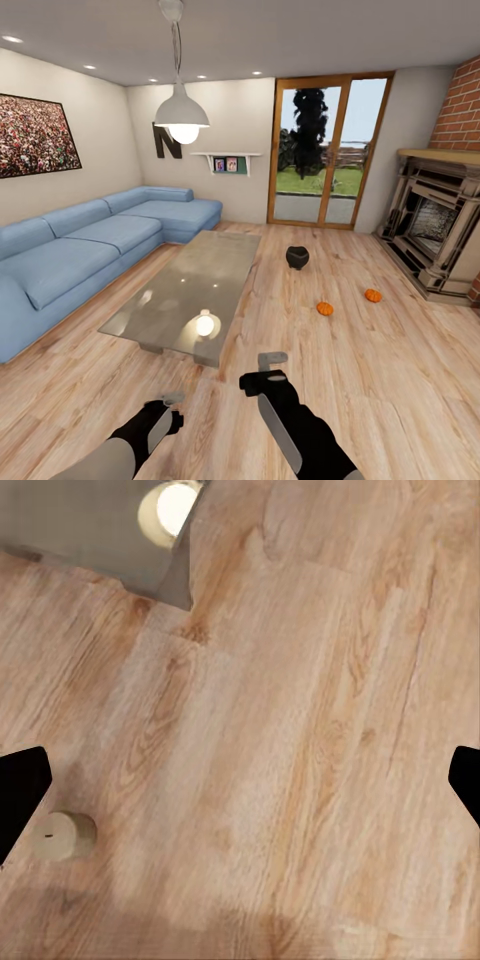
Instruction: Place each of the two pumpkins and all three candles from the living room inside a cabinet in the living room (use any cabinet), then make sure every cabinet is closed, and position the cauldron so it is next to a table in the living room.
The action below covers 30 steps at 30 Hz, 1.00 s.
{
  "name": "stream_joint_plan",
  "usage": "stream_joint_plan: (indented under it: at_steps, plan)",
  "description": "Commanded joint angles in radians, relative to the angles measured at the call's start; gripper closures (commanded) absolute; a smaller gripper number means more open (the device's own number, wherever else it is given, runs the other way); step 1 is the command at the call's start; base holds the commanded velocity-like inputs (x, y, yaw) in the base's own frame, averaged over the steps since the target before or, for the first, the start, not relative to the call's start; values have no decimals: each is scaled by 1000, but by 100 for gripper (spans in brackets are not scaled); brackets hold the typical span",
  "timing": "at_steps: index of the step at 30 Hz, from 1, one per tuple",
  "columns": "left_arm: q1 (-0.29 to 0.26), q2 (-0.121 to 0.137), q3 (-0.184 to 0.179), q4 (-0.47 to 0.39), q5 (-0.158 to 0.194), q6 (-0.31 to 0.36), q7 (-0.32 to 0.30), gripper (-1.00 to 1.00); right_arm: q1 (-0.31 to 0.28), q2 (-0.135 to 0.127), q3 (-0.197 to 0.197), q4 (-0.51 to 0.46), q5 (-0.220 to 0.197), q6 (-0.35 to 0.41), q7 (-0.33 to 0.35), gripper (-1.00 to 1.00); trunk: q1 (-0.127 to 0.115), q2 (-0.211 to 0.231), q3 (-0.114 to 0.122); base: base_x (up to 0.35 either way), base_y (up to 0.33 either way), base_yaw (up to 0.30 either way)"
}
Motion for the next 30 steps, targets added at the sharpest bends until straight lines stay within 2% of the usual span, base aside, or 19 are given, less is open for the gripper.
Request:
stream_joint_plan:
  at_steps: [1, 5, 8, 10, 16, 25, 30]
  plan:
    - [2, 0, 1, 16, 9, 6, -8, -100, 0, -1, 2, -12, -10, 3, -11, -100, 0, -1, -1, 0, 0, 0]
    - [4, 8, 1, 95, 10, 6, -98, -100, 0, -1, 3, -26, -10, 5, -12, -100, 0, -1, -1, 0, 0, 0]
    - [5, 32, 1, 120, 12, -7, -146, -100, 0, -1, 3, -29, -10, 6, -13, -100, 0, -1, -1, 0, 0, 0]
    - [5, 39, 2, 126, 13, -20, -157, -100, 1, -2, 4, -30, -11, 7, -13, -100, 0, -1, -1, 0, 0, 0]
    - [5, 45, 44, 128, 13, -38, -167, -100, 2, -2, 6, -33, -12, 10, -12, -100, 0, -1, -1, 0, 0, 0]
    - [5, 49, 58, 130, 13, -49, -168, -100, 2, -3, 9, -36, -13, 13, -11, -100, 35, -64, -29, 0, 0, 0]
    - [7, 63, 58, 133, 12, -96, -169, -100, 2, -3, 10, -37, -13, 13, -10, -100, 54, -99, -45, 0, 0, 0]
